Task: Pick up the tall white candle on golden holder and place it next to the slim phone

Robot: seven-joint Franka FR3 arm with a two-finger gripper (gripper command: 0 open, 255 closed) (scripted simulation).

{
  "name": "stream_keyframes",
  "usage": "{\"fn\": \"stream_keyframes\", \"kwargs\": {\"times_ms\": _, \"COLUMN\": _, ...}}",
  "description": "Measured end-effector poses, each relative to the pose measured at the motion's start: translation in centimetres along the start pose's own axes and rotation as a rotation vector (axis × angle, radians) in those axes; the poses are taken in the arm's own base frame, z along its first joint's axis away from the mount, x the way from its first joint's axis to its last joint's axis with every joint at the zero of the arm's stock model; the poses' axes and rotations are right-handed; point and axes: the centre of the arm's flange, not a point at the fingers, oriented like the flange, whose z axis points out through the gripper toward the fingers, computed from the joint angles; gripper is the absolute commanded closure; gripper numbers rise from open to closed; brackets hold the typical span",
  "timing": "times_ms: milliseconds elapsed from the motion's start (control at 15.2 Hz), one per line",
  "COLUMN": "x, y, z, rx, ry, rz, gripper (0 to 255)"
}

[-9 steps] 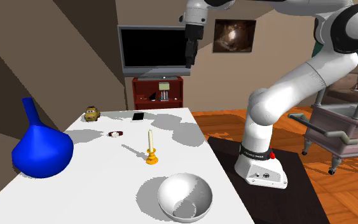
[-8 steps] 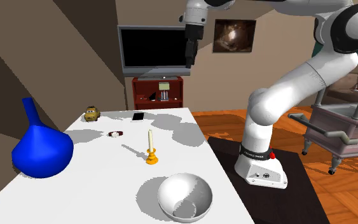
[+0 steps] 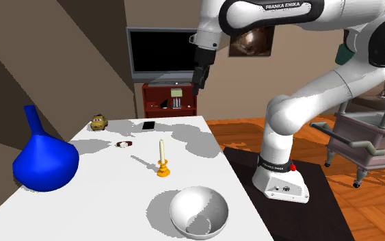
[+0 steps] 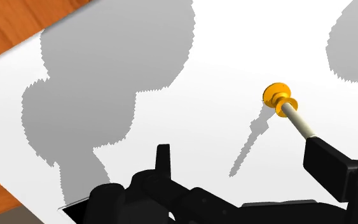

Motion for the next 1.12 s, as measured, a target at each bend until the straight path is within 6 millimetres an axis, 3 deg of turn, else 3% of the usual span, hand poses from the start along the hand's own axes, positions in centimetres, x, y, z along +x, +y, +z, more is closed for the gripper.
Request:
{"fn": "stream_keyframes", "kwargs": {"times_ms": 726, "x": -1.0, "y": -9.3, "z": 11.5, "rx": -0.01, "ry": 0.128, "rz": 0.094, "gripper": 0}}
{"fn": "stream_keyframes", "kwargs": {"times_ms": 1122, "x": 0.2, "y": -14.4, "z": 17.3, "rx": -0.017, "ry": 0.2, "rz": 0.145, "gripper": 0}}
